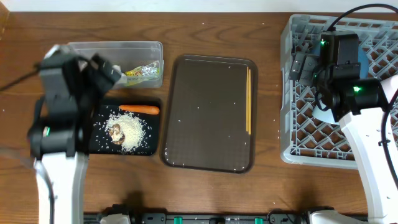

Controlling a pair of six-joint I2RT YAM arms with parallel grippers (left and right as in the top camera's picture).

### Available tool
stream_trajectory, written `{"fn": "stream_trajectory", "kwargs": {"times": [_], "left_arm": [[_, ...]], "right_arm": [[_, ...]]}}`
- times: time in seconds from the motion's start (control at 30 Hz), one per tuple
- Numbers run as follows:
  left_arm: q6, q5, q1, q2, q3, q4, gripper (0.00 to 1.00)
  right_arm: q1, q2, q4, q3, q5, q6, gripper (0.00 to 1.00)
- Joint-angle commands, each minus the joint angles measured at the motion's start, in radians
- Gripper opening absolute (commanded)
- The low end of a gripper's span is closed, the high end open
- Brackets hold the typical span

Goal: Sort waste into correct bins and load items into the dishwasher rack
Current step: 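Move the right gripper left to the chopsticks on the brown tray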

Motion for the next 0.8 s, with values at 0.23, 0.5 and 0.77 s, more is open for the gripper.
{"fn": "stream_trajectory", "kwargs": {"times": [0.23, 0.5, 0.77], "left_arm": [[-0.127, -0.137, 0.076, -0.126, -0.003, -0.128, 0.98], [-0.127, -0.137, 0.076, -0.111, -0.003, -0.174, 0.98], [-0.127, -0.137, 0.076, -0.091, -0.003, -0.174, 0.98]], "right_arm": [[-0.004, -0.003, -0.002, 0.010, 0.014, -0.009, 0.99], [-0.004, -0.003, -0.016, 0.010, -0.445, 0.093, 0.99], [0.093, 0.036, 0.075, 0.010, -0.727, 0.114, 0.96]]}}
